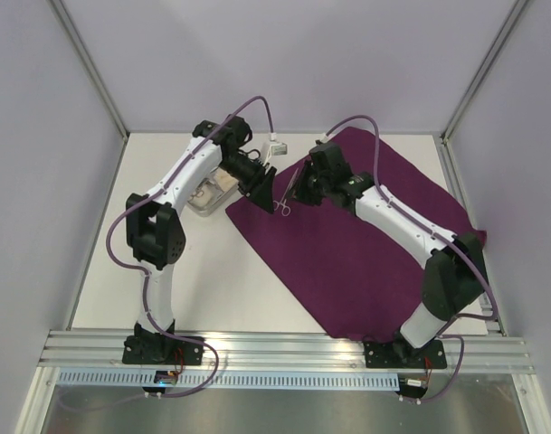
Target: Prepare the surgical pack
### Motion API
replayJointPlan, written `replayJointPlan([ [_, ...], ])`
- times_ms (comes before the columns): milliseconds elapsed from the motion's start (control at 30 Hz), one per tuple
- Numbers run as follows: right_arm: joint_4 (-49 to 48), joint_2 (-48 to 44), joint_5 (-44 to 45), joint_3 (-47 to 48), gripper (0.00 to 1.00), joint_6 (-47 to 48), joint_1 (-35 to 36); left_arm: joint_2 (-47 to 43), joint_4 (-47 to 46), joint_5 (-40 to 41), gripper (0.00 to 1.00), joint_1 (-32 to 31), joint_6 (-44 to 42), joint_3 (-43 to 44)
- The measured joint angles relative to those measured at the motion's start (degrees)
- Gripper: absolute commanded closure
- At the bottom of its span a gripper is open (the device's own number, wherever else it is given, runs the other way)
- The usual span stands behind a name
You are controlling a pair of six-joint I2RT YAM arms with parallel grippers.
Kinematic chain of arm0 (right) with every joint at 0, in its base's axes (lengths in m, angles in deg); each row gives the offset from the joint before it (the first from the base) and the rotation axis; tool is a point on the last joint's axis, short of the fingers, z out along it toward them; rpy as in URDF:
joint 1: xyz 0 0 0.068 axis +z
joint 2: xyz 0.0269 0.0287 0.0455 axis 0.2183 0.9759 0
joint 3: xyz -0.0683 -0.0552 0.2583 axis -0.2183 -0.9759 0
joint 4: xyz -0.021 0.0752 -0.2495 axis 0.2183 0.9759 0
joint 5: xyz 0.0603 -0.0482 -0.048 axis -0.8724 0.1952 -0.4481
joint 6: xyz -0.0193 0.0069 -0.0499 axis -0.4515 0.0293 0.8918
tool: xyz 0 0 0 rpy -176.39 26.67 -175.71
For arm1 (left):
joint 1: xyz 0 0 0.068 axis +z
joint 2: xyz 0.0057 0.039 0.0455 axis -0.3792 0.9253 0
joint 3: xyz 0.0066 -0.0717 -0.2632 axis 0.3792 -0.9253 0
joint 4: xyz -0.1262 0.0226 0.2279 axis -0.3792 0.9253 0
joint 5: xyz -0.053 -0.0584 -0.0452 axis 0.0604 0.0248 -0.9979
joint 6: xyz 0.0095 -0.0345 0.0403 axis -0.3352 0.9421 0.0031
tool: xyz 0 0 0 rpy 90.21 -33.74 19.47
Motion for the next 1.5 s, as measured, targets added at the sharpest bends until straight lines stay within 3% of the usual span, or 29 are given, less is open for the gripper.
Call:
replayJointPlan([
  [200,-0.2,0.87,-0.94,0.66,0.99,-0.48,0.59,0.31,-1.66,0.98,0.5,-0.28,0.52,0.0],
  [400,-1.11,1.31,-1.38,1.05,0.99,-0.9,0.59,0.81,-2.01,0.94,0.68,-0.35,0.9,-0.28],
  [567,-1.64,1.49,-1.64,1.05,0.99,-1.11,0.59,0.98,-2.58,1.66,1.0,-0.35,1.92,-0.33],
  [733,-2.05,1.57,-1.68,1.05,0.96,-1.29,0.57,1.07,-3.34,2.16,1.0,0.0,3.82,-0.33],
  [867,-1.64,1.57,-1.79,1.05,0.71,-1.11,0.57,1.11,-2.86,4.35,1.0,0.44,3.96,-0.22],
  [967,-1.07,1.55,-1.99,1.05,0.62,-0.15,0.57,2.34,-0.68,6.29,1.0,2.86,3.37,1.68],
  [1300,0.37,-2.01,-1.73,-3.04,0.59,3.8,0.37,7.82,0.33,21.42,1.0,24.41,-5.62,7.19],
  [1500,1.03,-2.12,-2.51,-4.39,0.59,4.7,0.31,12.85,0.76,28.17,1.0,26.71,-10.36,13.66],
])
